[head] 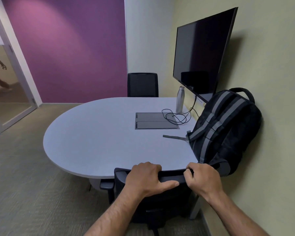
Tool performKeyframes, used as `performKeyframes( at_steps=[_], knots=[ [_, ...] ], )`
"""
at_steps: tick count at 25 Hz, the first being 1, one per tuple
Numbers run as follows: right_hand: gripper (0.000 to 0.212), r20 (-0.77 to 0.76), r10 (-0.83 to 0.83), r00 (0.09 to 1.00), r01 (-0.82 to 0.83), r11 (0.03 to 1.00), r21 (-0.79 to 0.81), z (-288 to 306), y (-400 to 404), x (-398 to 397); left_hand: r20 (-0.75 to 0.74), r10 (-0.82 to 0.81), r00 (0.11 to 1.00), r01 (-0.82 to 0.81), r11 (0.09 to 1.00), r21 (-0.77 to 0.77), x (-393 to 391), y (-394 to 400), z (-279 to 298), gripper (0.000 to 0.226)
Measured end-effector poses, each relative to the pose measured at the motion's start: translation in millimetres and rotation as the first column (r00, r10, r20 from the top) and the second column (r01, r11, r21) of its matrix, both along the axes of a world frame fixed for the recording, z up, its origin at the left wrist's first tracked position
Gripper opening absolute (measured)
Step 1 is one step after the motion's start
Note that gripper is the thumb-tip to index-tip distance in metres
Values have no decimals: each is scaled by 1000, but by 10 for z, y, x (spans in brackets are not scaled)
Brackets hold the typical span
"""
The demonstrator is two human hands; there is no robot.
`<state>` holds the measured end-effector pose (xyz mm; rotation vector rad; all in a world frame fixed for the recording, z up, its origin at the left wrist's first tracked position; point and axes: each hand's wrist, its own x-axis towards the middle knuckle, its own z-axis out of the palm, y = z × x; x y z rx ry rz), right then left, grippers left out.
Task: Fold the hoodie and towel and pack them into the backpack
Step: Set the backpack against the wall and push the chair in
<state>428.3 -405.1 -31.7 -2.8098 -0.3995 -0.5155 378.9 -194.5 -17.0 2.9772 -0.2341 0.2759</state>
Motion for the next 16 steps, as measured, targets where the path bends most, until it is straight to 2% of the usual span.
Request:
performKeyframes(
  at_steps=[16],
  knots=[
    [39,25,-18,1000,19,999,-48,-37,148,391,14,32,999,-32,999,10,516,178,-43,92]
  ],
)
